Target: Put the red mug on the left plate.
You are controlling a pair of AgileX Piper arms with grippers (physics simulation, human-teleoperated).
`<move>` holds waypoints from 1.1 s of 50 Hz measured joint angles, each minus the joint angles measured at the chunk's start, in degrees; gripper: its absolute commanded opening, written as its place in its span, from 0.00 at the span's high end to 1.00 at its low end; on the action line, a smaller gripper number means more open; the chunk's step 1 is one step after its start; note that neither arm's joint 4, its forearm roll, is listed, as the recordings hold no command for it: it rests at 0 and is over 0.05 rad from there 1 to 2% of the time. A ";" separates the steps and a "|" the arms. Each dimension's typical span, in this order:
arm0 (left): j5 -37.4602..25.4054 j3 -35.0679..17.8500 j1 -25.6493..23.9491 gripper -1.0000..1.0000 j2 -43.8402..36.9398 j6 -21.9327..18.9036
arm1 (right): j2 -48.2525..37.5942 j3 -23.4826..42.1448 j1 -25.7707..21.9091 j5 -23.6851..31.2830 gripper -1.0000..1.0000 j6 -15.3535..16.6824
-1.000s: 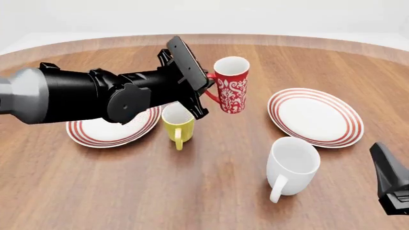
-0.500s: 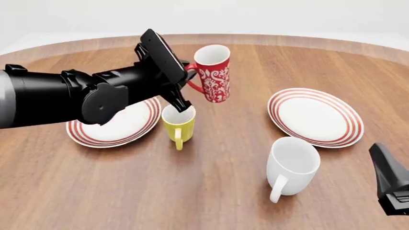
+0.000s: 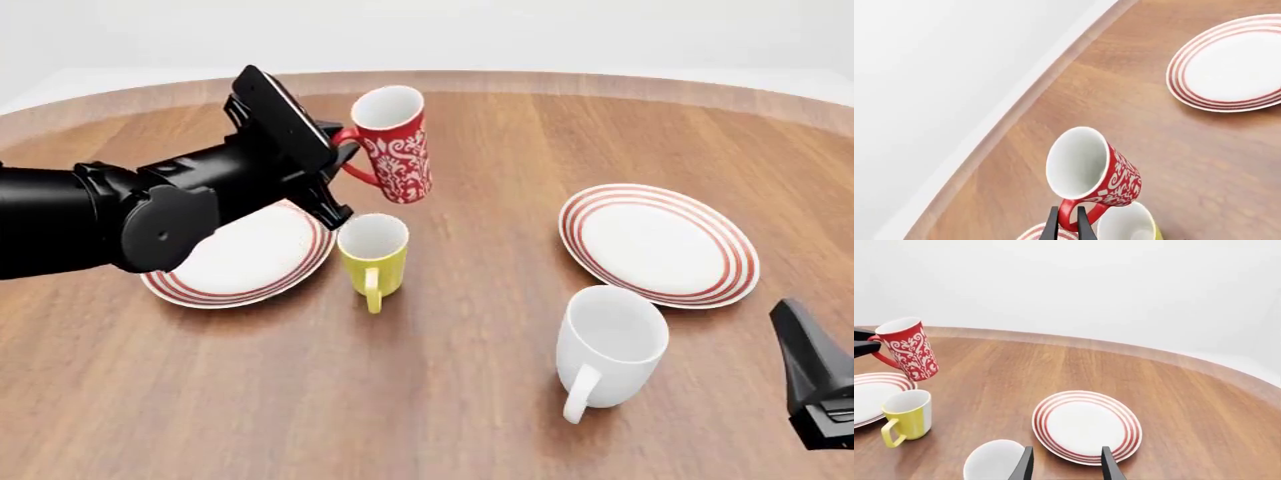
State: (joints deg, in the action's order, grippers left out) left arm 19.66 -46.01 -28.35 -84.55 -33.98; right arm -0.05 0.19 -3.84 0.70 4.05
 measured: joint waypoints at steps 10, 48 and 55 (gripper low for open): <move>1.46 2.39 2.78 1.00 1.09 -0.14 | -0.04 -0.02 0.02 0.03 0.00 -0.02; 5.70 10.03 13.46 1.00 3.90 -0.71 | 0.00 0.02 0.04 0.26 0.00 -0.13; 7.55 11.94 15.33 1.00 3.81 -0.75 | -0.01 0.02 0.00 0.27 0.00 -0.12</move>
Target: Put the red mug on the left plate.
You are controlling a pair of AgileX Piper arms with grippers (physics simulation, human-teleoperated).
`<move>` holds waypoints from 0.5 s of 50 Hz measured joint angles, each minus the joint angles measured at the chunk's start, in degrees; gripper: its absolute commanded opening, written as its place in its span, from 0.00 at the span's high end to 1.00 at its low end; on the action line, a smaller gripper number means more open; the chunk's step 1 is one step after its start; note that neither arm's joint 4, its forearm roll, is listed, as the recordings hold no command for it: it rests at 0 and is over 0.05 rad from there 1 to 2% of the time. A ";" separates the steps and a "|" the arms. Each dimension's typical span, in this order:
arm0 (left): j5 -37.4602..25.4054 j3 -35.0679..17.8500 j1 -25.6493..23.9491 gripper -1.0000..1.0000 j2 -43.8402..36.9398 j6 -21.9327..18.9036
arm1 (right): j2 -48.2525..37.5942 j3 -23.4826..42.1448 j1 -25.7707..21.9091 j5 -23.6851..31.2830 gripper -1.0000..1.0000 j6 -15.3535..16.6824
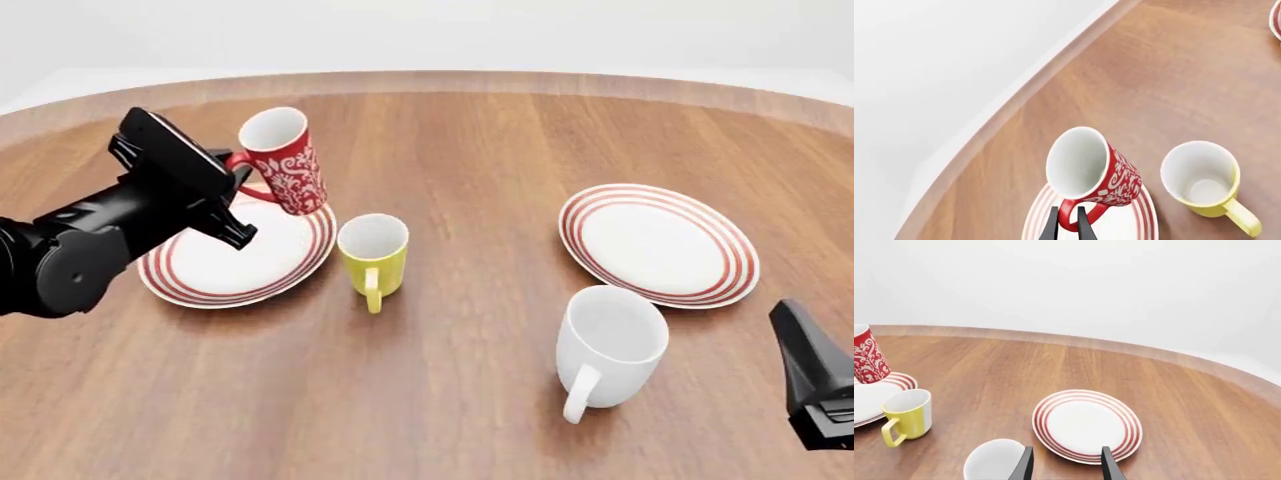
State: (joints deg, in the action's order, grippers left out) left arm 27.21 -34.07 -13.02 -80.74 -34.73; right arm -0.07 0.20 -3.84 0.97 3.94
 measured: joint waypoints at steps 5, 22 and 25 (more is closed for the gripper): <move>1.85 1.57 1.19 1.00 -0.30 -0.15 | -0.01 0.00 -0.03 -0.02 0.00 0.03; 9.55 5.20 5.94 1.00 -3.37 -0.65 | -0.01 -0.05 -0.02 -0.09 0.00 0.16; 11.09 5.65 6.92 1.00 -4.29 -0.81 | 0.00 -0.07 -0.01 -0.11 0.00 0.18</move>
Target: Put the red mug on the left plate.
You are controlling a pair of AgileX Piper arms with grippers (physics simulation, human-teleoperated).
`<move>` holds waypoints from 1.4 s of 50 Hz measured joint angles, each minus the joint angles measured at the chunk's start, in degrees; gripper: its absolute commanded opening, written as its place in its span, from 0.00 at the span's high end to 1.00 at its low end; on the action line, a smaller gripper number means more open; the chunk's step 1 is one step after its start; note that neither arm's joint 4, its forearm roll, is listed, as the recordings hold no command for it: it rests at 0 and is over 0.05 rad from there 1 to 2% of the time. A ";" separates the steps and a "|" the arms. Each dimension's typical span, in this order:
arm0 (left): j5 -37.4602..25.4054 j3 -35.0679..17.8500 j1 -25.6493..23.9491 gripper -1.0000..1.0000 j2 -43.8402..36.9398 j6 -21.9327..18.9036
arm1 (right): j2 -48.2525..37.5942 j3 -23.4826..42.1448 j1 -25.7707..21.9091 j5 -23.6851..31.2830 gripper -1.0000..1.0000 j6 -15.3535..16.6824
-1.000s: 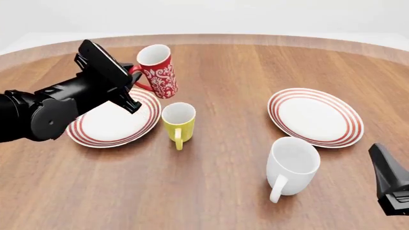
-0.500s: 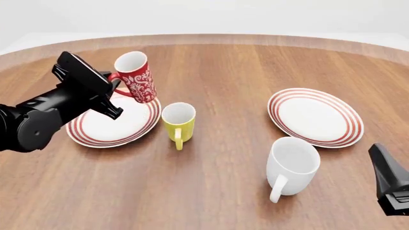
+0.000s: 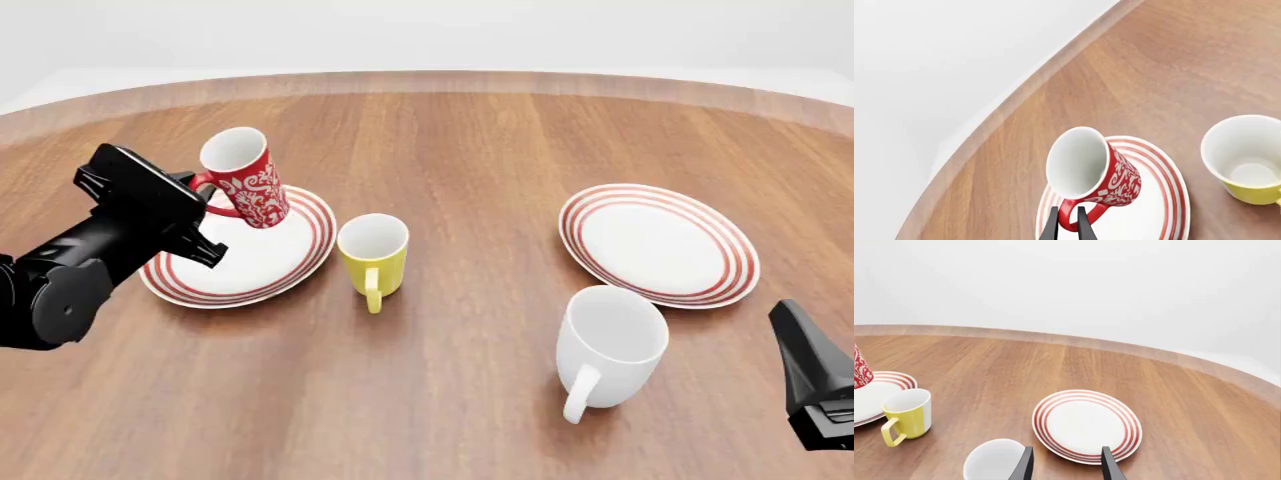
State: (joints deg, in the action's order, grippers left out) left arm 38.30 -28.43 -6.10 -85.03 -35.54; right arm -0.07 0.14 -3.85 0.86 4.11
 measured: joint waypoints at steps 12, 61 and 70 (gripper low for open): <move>4.98 1.10 2.73 1.00 -3.89 -0.46 | 0.02 0.08 0.00 -0.02 0.00 0.03; 15.90 -0.75 6.05 1.00 -18.64 -0.32 | 0.04 0.28 0.07 -0.19 0.00 -0.18; 16.42 -0.66 6.47 1.00 -19.42 -0.23 | 0.04 0.29 0.09 -0.23 0.00 -0.15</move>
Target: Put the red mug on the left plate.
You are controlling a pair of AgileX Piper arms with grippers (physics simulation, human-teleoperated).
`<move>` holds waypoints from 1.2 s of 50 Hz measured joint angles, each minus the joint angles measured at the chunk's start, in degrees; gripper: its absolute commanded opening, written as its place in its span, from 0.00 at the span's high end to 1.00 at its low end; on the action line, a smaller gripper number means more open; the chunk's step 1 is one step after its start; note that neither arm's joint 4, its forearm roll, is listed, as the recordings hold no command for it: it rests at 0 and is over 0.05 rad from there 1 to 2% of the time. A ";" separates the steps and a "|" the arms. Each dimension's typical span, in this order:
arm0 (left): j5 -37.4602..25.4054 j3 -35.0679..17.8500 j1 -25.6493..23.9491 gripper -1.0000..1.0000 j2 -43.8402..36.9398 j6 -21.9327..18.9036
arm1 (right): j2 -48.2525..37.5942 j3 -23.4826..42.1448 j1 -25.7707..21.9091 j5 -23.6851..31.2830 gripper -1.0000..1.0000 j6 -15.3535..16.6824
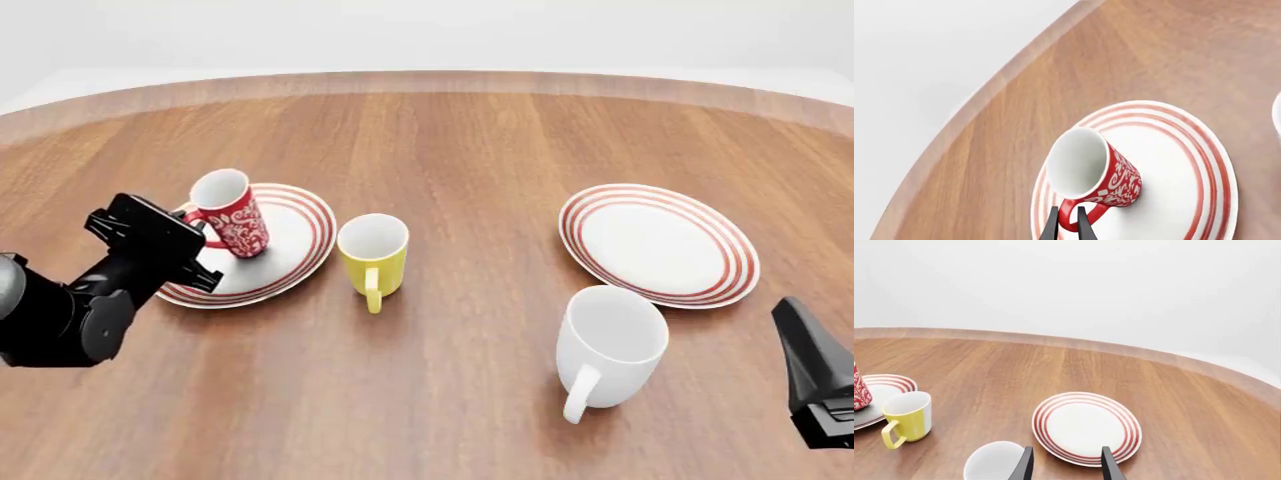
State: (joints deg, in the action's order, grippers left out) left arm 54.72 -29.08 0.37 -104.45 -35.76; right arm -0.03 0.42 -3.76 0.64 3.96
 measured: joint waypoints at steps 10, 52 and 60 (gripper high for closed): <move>-0.27 -0.20 0.54 0.00 0.02 0.18 | 0.00 -0.01 -0.02 -0.03 0.00 0.04; -1.37 0.25 0.69 0.00 1.12 1.44 | 0.00 -0.03 -0.01 -0.03 0.00 0.14; -1.49 0.78 -0.07 0.00 2.01 2.03 | 0.00 -0.01 -0.02 -0.03 0.00 0.17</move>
State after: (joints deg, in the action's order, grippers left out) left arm 53.23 -28.30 0.30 -102.44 -33.73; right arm -0.03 0.41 -3.78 0.61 4.13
